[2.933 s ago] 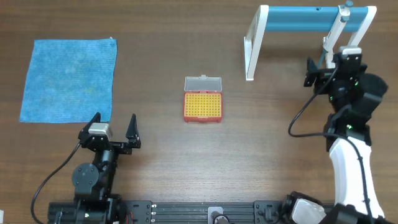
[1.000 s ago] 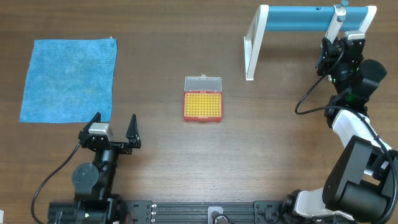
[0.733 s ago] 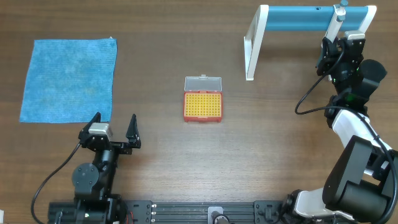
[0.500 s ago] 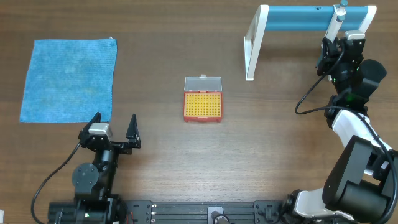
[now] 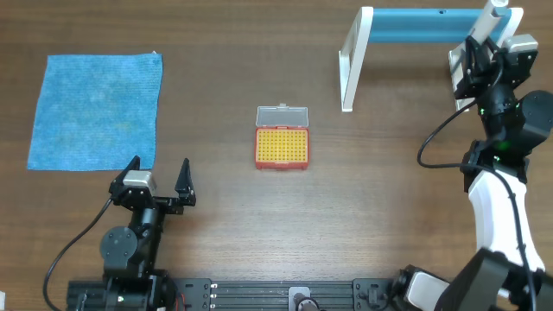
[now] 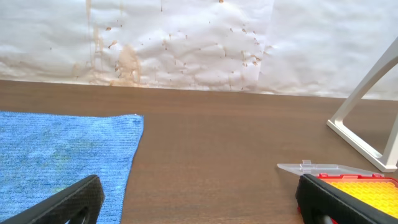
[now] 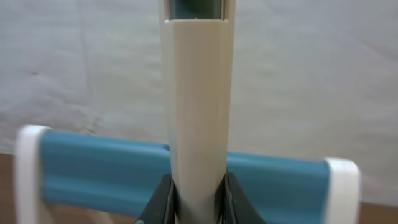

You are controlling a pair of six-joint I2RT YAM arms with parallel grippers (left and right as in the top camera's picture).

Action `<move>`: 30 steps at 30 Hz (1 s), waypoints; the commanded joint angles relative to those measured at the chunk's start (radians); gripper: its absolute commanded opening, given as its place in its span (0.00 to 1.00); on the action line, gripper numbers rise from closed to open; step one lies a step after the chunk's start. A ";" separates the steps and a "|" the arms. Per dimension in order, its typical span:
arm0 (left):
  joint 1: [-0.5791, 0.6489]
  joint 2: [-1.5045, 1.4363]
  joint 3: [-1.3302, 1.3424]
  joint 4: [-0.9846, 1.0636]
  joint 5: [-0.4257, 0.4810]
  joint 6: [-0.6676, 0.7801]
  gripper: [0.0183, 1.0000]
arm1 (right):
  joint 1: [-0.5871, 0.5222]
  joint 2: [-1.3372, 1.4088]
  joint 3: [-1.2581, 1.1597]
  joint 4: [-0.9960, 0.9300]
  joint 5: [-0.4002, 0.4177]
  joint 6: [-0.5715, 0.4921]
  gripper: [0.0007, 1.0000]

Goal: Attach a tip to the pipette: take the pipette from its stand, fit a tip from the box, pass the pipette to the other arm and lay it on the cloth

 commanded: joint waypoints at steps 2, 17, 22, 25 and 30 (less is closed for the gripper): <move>-0.003 -0.004 -0.002 -0.007 0.014 0.009 1.00 | 0.204 -0.099 -0.018 0.013 -0.169 0.040 0.08; -0.003 -0.004 -0.002 -0.007 0.014 0.009 1.00 | 0.673 -0.014 -0.285 0.437 -0.204 0.134 0.08; -0.003 -0.004 -0.002 -0.007 0.014 0.009 1.00 | 0.717 0.146 -0.292 0.617 -0.204 0.168 0.08; -0.003 -0.004 -0.002 -0.007 0.014 0.009 1.00 | 0.752 0.234 -0.292 0.652 -0.204 0.167 0.08; -0.003 -0.004 -0.002 -0.007 0.014 0.010 1.00 | 0.773 0.311 -0.292 0.700 -0.203 0.166 0.08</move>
